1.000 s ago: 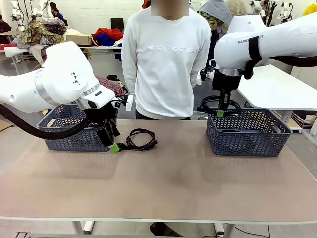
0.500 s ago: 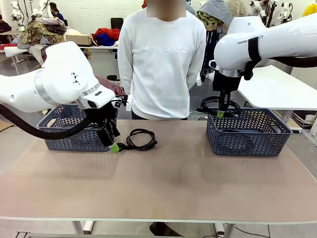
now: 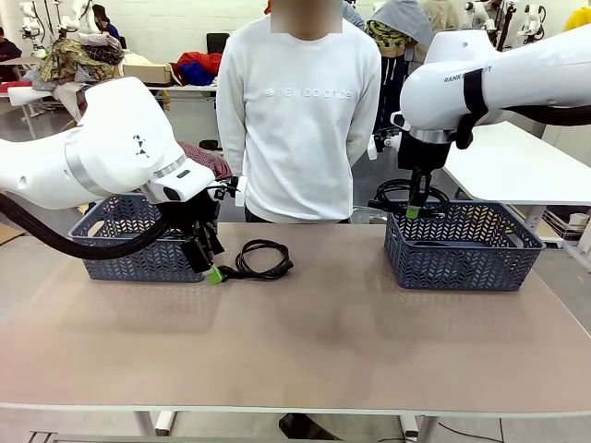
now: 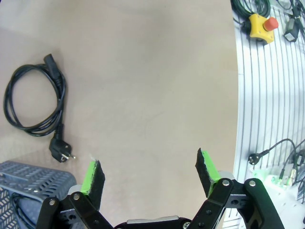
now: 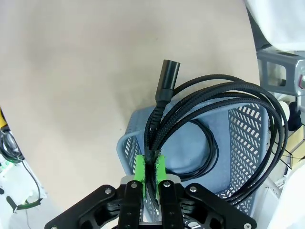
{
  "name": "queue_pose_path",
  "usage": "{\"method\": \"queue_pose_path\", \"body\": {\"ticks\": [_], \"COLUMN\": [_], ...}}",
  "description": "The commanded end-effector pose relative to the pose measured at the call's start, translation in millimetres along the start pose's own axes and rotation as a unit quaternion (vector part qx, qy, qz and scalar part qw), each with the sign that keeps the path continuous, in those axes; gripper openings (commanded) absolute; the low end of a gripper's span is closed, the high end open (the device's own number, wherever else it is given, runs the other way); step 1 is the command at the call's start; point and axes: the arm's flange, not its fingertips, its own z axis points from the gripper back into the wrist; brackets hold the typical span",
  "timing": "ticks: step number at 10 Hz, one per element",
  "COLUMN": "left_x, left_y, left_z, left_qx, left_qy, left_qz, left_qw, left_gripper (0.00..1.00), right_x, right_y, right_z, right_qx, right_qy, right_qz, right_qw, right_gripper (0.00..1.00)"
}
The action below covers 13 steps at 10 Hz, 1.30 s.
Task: Organize the cables according to human instructions.
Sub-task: Pick up a bundle of cables and place it in the basket indicated by the human.
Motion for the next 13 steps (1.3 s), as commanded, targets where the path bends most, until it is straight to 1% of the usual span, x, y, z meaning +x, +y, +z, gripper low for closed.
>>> {"method": "queue_pose_path", "body": {"ticks": [1, 6, 8, 11, 13], "left_x": [-0.6, -0.6, -0.6, -0.6, -0.6], "left_y": [-0.6, -0.6, -0.6, -0.6, -0.6], "left_z": [0.8, 0.8, 0.8, 0.8, 0.8], "left_qx": [0.001, 0.001, 0.001, 0.001, 0.001], "left_qy": [0.000, 0.000, 0.000, 0.000, 0.000], "left_qz": [0.001, 0.001, 0.001, 0.001, 0.001], "left_qw": [1.000, 1.000, 1.000, 1.000, 1.000], "left_gripper": [1.00, 1.00, 1.00, 1.00, 1.00], "right_x": [-21.5, -78.2, -94.7, -101.2, -99.1], "right_y": [-2.2, -2.6, -7.3, -21.8, -30.4], "right_z": [3.5, -9.7, -16.2, -34.2, -44.2], "right_qx": [-0.008, -0.019, -0.024, -0.021, -0.015], "right_qy": [-0.001, -0.012, -0.017, -0.020, -0.017], "right_qz": [0.015, 0.039, 0.049, 0.069, 0.067], "right_qw": [1.000, 0.999, 0.998, 0.997, 0.997], "right_gripper": [0.11, 0.11, 0.11, 0.11, 0.11]}}
